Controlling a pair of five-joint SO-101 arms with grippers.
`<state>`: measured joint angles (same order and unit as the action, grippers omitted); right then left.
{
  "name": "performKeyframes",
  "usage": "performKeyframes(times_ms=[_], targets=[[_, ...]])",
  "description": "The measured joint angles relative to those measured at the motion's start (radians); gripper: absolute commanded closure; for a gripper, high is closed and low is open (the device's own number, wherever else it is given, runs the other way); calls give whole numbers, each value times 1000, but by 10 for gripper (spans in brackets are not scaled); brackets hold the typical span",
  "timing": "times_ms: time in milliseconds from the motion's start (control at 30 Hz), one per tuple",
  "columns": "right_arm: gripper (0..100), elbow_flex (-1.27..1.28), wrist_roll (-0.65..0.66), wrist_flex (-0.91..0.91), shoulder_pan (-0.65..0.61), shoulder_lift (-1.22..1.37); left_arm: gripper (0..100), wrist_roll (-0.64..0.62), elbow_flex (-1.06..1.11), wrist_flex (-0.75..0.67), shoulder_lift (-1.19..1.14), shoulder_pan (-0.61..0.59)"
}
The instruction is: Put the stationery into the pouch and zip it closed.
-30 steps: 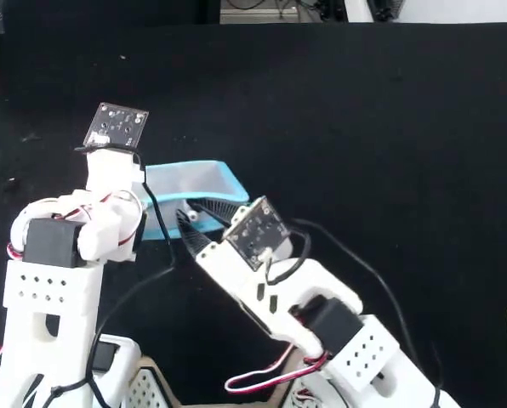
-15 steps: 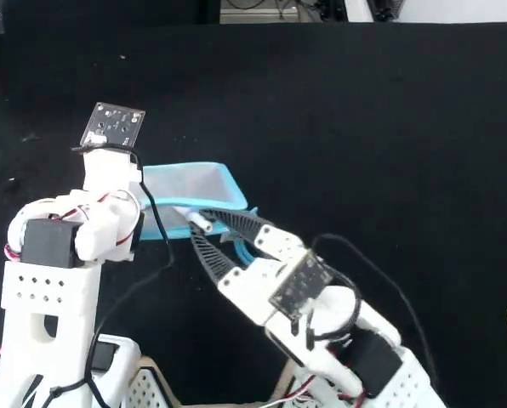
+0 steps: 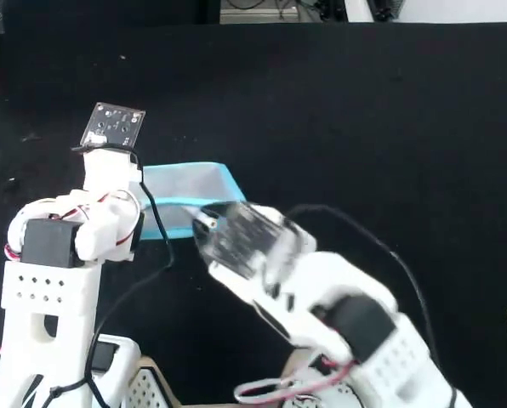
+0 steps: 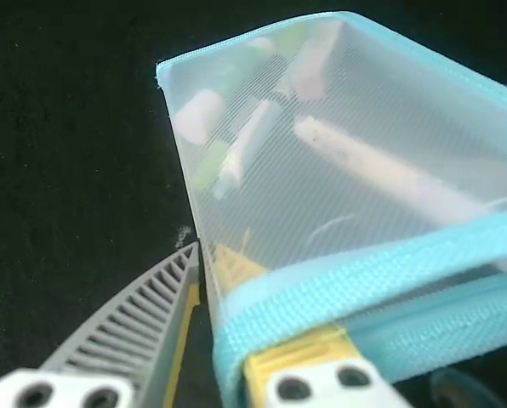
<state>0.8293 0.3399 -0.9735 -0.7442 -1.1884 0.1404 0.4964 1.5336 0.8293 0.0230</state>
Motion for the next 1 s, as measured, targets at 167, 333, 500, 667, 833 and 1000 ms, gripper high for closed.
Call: performKeyframes(times_ms=[167,333,500,667,833,1000], targets=[[988,-83,43,-11,-14,127,970,0,0,0,0,0],[986,-80,71,-5,-100,137,970,0,0,0,0,0],[986,-11,71,87,-121,137,970,0,0,0,0,0],[987,57,71,173,-123,137,970,0,0,0,0,0],[987,132,69,272,-133,137,970,0,0,0,0,3],[987,138,69,284,-133,138,970,0,0,0,0,3]])
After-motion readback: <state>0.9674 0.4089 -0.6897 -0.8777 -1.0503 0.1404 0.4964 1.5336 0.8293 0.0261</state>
